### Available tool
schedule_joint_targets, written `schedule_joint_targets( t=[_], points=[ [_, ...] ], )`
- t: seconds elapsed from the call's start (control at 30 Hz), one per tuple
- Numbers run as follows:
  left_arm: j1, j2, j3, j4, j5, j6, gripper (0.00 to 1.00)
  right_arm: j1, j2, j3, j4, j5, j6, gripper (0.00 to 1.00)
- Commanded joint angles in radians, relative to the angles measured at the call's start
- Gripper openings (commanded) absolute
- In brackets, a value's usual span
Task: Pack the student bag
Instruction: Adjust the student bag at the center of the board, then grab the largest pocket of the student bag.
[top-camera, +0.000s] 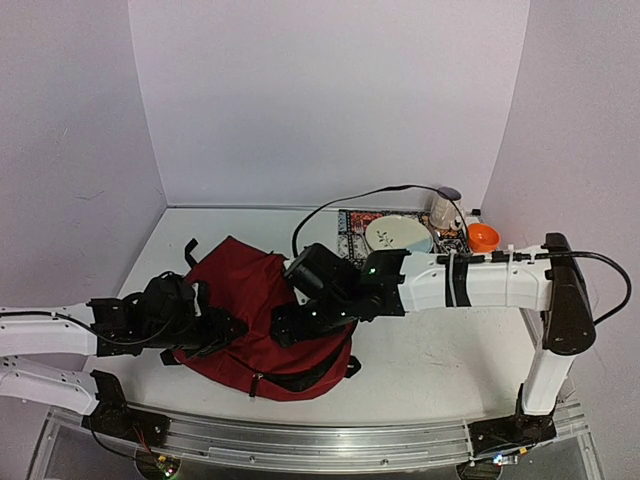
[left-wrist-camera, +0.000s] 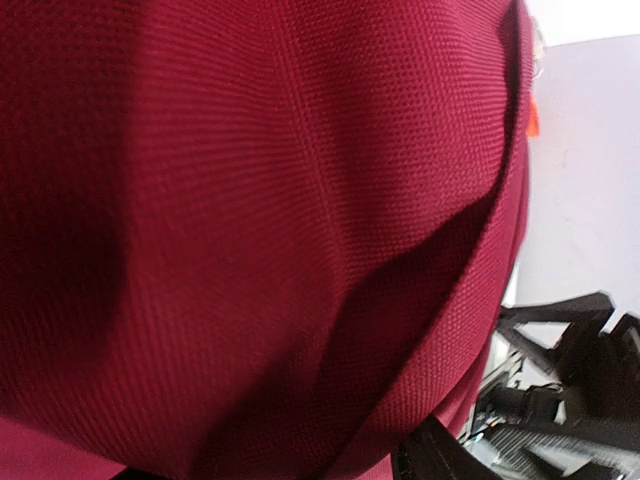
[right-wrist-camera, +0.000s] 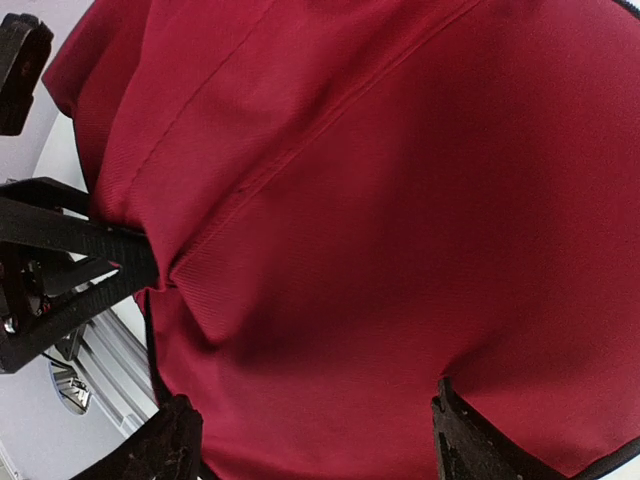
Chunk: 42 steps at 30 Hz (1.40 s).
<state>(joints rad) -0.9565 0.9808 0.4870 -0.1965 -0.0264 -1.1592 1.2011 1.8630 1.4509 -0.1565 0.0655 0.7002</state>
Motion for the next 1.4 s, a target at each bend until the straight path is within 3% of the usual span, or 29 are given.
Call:
schedule_joint_targets(
  t=[0.0, 0.17, 0.47, 0.97, 1.37],
  points=[
    [0.004, 0.09, 0.048, 0.29, -0.015, -0.005, 0.55, 0.005, -0.063, 0.002, -0.028, 0.047, 0.009, 0.78],
    [0.035, 0.223, 0.159, 0.316, -0.017, 0.07, 0.55, 0.015, -0.119, -0.016, -0.06, 0.085, 0.017, 0.78],
    [0.059, 0.259, 0.229, 0.258, -0.012, 0.137, 0.59, 0.06, -0.154, -0.07, -0.151, 0.143, 0.094, 0.7],
    [0.058, 0.272, 0.235, 0.235, 0.023, 0.151, 0.62, 0.078, 0.003, -0.023, -0.144, 0.214, 0.234, 0.43],
    [0.058, 0.276, 0.236, 0.225, 0.023, 0.155, 0.62, 0.079, 0.101, 0.042, -0.149, 0.304, 0.287, 0.41]
  ],
)
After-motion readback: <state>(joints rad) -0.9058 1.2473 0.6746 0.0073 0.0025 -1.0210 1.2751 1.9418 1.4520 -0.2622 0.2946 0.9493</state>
